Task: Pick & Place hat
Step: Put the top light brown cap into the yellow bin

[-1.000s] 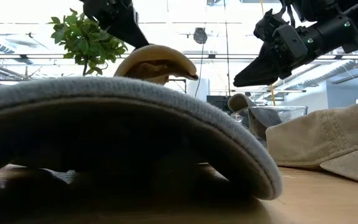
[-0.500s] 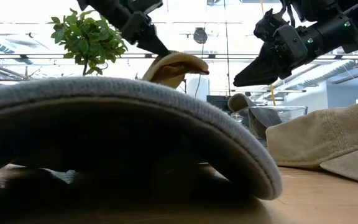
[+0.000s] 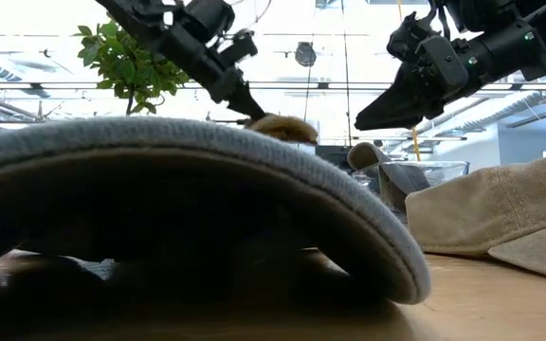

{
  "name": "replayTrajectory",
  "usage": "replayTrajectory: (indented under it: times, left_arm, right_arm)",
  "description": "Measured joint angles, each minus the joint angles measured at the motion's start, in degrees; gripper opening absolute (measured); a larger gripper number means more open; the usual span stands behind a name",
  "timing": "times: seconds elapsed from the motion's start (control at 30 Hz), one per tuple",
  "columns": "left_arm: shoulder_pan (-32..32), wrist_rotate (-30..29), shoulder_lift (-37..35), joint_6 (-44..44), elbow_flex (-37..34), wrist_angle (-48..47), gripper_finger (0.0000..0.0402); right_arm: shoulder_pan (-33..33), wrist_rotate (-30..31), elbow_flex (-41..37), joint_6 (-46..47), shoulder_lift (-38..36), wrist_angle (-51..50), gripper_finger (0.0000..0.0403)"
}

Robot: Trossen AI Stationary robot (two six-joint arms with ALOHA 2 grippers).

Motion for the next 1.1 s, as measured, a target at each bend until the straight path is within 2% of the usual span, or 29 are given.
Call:
replayTrajectory:
  times: [0.17, 0.37, 0.5, 0.67, 0.8, 1.0, 1.1]
  left_arm:
    - [2.1, 0.4, 5.3, 0.6, 0.0, 0.7, 0.0006]
    - [4.2, -1.1, 9.1, 0.6, 0.0, 0.4, 0.0018]
    - [4.5, -1.4, 8.8, 0.9, 0.0, -0.6, 0.0007]
    - [4.3, -4.6, 5.9, 1.4, -0.1, -2.2, 0.002]
    - [4.3, -4.8, 3.9, 1.2, -0.1, -3.8, 0.0008]
    - [4.3, -4.3, 4.7, 0.6, 0.0, -5.3, 0.0023]
    - [4.3, -4.3, 5.8, 0.3, -0.1, -6.5, 0.0015]
  right_arm:
    - [0.0, 0.0, 0.0, 0.0, 0.0, 0.0, 0.0153]
    - [0.0, 0.0, 0.0, -0.1, 0.0, -0.8, 0.0153]
    - [0.0, 0.0, 0.0, -0.1, 0.0, -0.8, 0.0153]
    - [0.0, 0.0, 0.0, 0.1, 0.0, -0.8, 0.0153]
    - [0.0, 0.0, 0.0, 0.5, 0.0, -0.8, 0.0153]
    - [0.0, 0.0, 0.0, 0.7, 0.0, -0.8, 0.0153]
    - [0.0, 0.0, 0.0, 0.7, 0.0, -0.8, 0.0153]
